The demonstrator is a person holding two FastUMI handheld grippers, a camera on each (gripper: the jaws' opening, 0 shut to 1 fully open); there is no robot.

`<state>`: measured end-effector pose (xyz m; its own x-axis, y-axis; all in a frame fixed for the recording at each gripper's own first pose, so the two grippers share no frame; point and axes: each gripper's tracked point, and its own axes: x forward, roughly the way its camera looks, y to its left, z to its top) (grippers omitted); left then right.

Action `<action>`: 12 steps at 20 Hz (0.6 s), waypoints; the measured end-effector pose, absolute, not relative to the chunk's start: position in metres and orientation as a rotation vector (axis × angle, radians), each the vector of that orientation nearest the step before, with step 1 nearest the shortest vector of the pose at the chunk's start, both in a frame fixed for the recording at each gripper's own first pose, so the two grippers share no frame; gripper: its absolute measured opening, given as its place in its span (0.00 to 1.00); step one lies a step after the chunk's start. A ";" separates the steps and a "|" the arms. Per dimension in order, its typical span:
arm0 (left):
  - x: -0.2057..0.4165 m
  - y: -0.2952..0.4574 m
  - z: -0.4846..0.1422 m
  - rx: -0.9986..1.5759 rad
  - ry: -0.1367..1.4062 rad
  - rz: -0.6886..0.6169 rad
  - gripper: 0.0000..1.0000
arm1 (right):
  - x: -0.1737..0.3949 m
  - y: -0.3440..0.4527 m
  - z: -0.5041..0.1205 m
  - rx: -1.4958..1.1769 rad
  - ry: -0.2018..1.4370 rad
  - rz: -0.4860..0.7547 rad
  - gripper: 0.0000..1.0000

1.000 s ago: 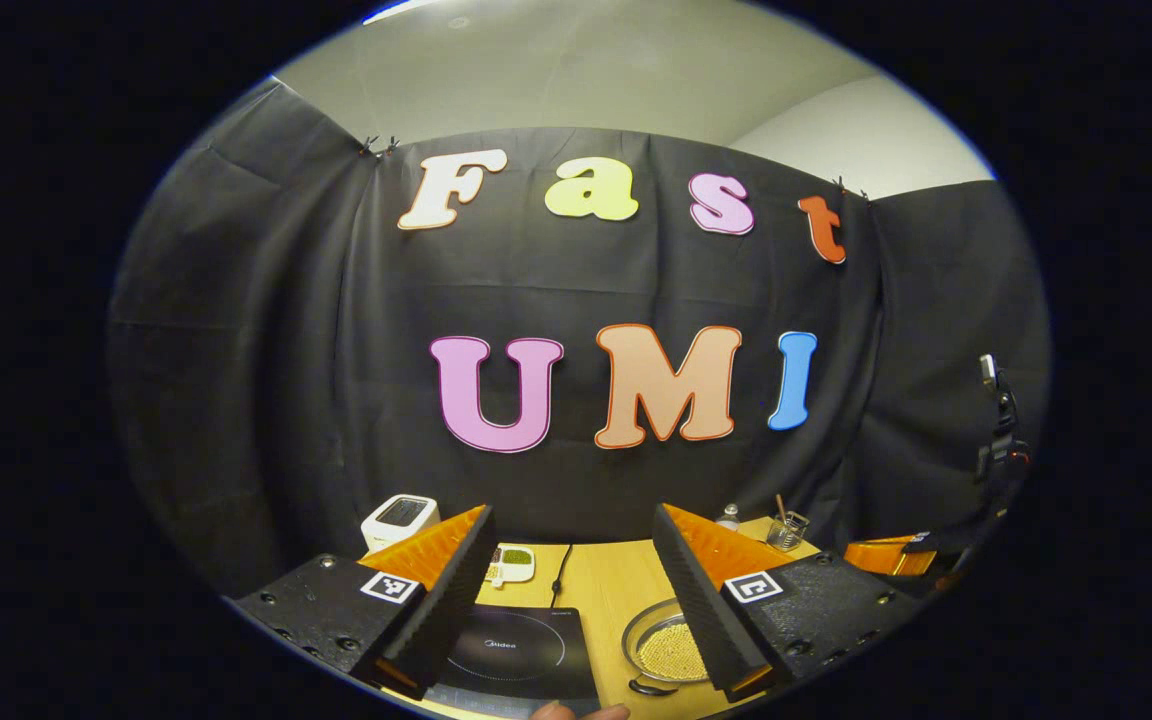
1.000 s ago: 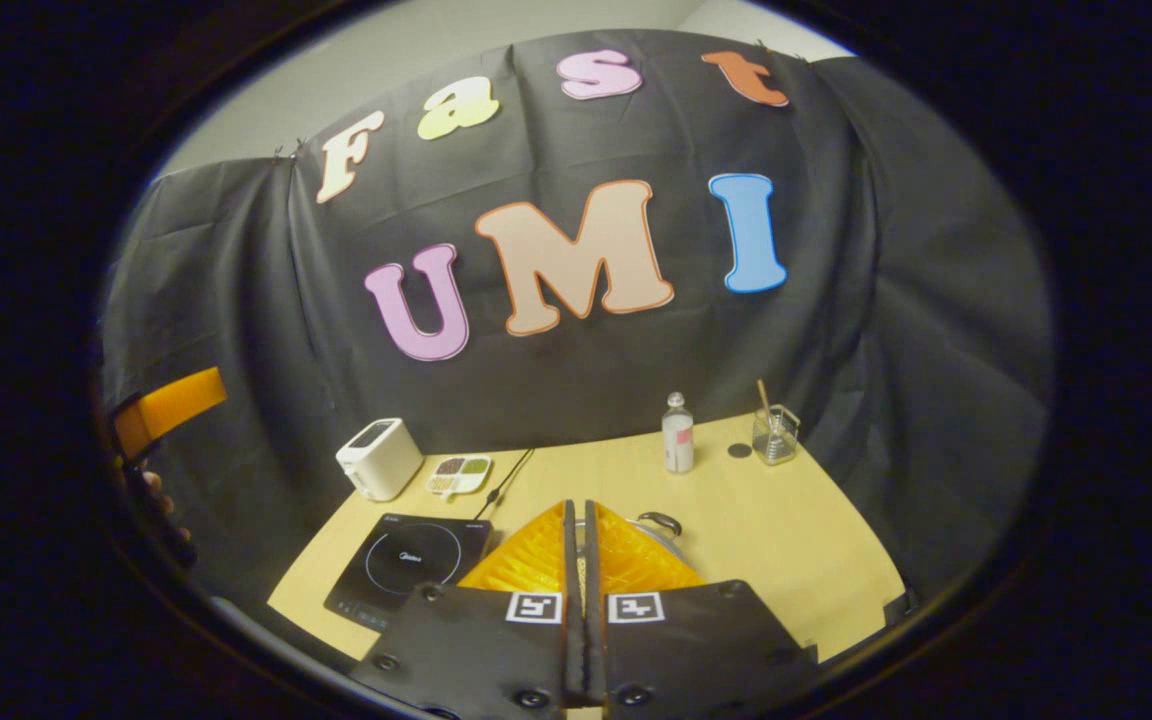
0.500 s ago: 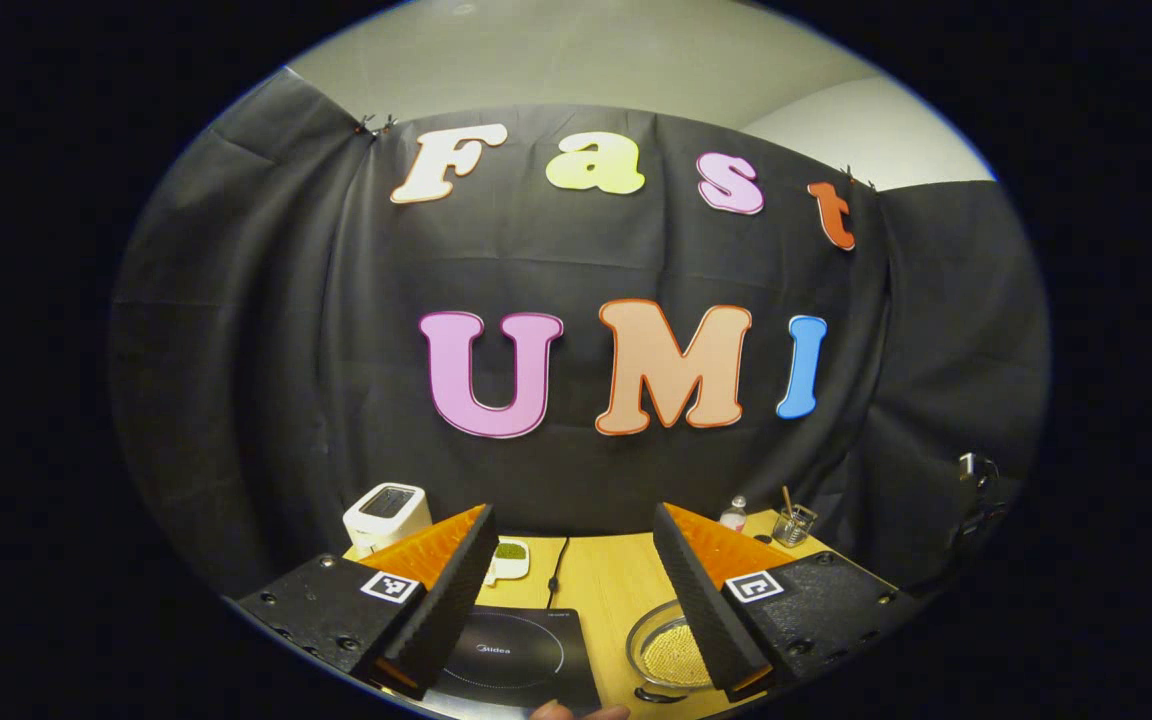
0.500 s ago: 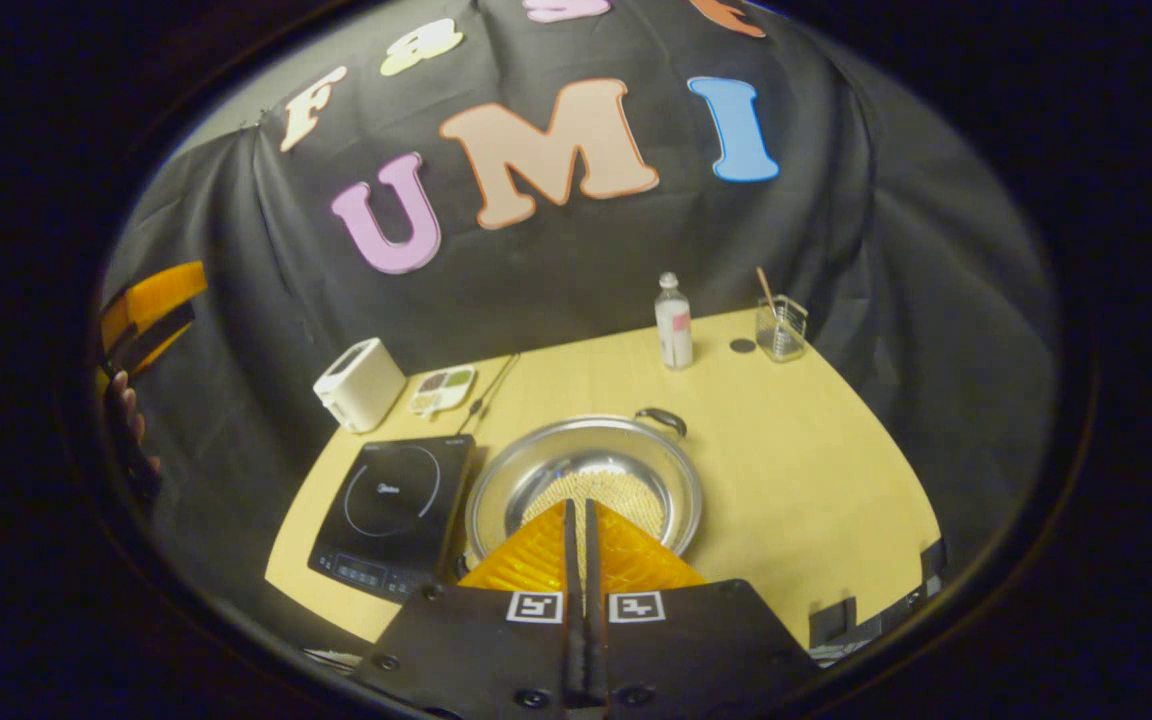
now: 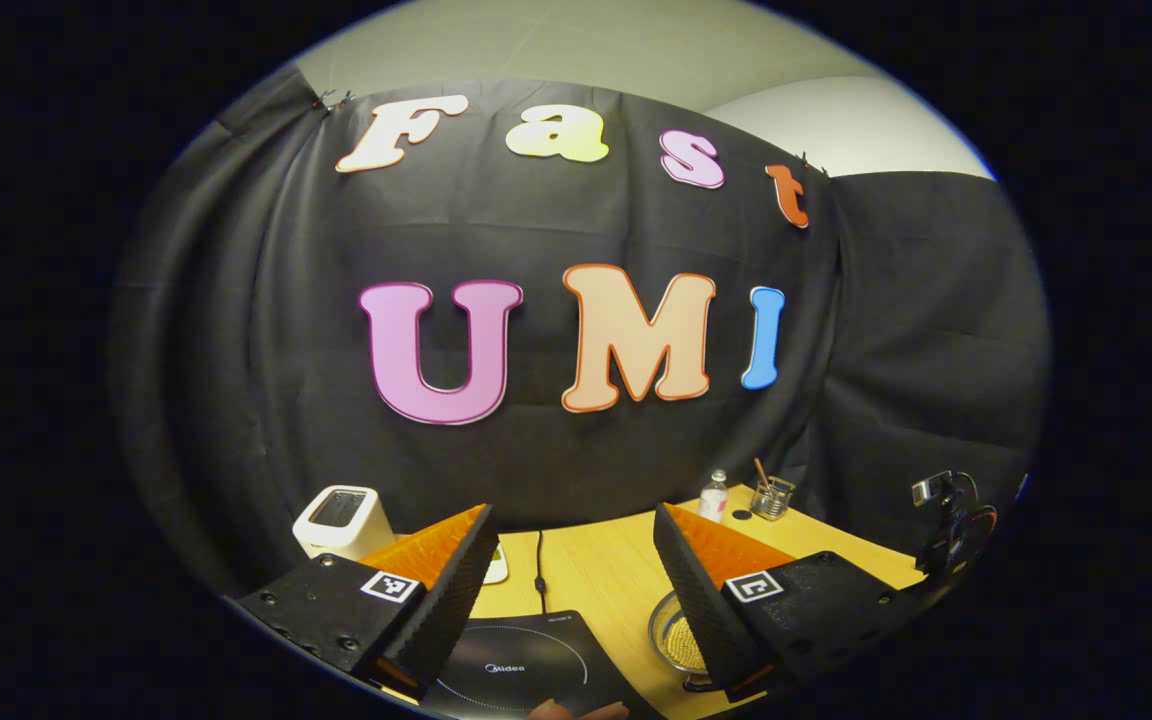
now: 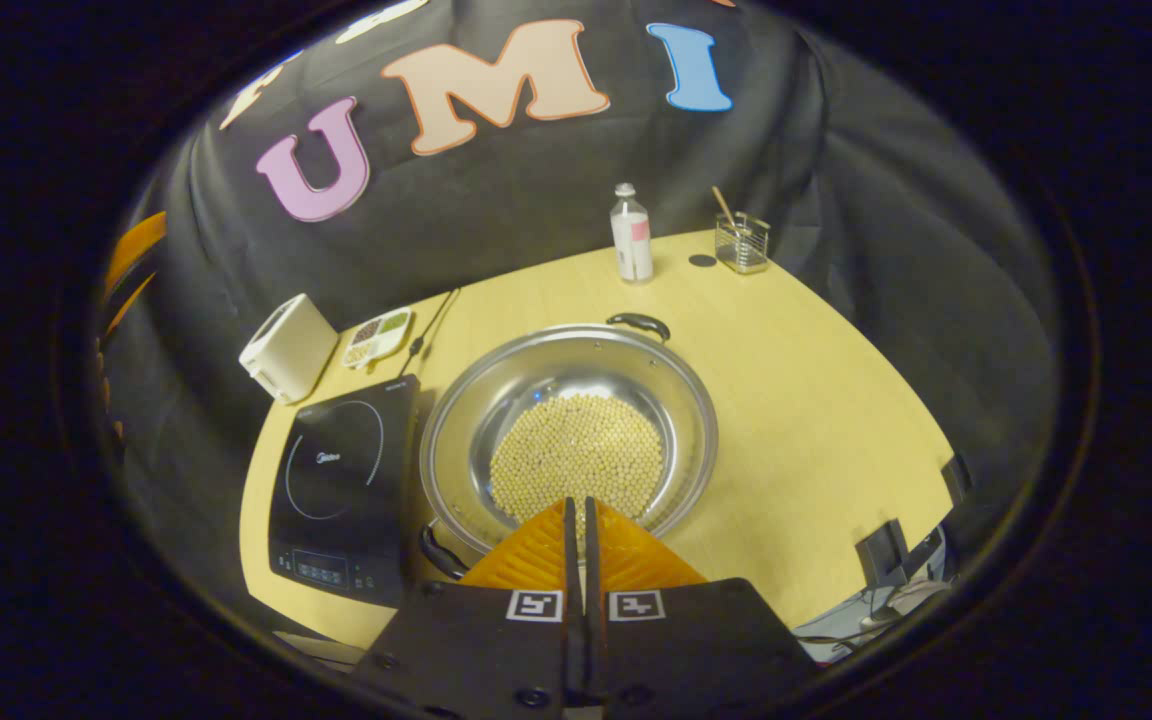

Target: First push the handle of the pot to place it horizontally, then grasp the pot with both hands and set it on the induction cooktop.

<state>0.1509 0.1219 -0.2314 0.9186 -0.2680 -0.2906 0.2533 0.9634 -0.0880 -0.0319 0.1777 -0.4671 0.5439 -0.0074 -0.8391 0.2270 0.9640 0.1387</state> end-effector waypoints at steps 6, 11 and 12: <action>0.155 0.147 -0.261 -0.075 0.352 -0.309 0.92 | -0.059 0.205 -0.506 0.255 1.109 -0.206 0.03; 0.151 0.161 -0.275 -0.103 0.372 -0.309 0.95 | -0.075 0.218 -0.529 0.221 1.188 -0.216 0.00; 0.151 0.164 -0.276 -0.103 0.374 -0.310 0.95 | -0.075 0.222 -0.527 0.223 1.190 -0.220 0.03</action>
